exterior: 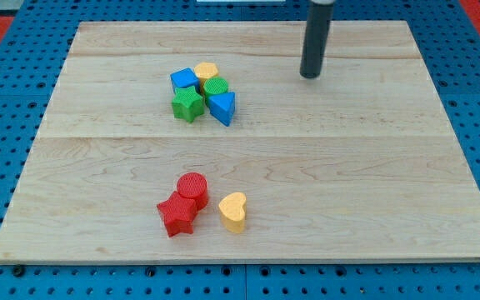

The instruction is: Separate green circle from group of blocks

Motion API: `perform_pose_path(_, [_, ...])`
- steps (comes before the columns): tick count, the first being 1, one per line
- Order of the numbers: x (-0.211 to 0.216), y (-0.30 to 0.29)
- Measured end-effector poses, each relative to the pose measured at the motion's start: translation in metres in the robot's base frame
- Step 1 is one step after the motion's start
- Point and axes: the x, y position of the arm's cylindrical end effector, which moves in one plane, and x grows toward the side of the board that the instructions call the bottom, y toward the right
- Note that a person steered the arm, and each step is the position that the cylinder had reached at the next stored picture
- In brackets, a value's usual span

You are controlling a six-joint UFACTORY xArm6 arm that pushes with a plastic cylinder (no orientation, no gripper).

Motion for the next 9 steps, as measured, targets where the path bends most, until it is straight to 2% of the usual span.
perform_pose_path(1, [0.059, 0.008])
perform_pose_path(2, [0.072, -0.046])
perform_pose_path(3, [0.072, -0.126])
perform_pose_path(4, [0.068, -0.157])
perform_pose_path(7, [0.017, -0.127])
perform_pose_path(8, [-0.01, -0.127])
perform_pose_path(9, [-0.059, -0.127])
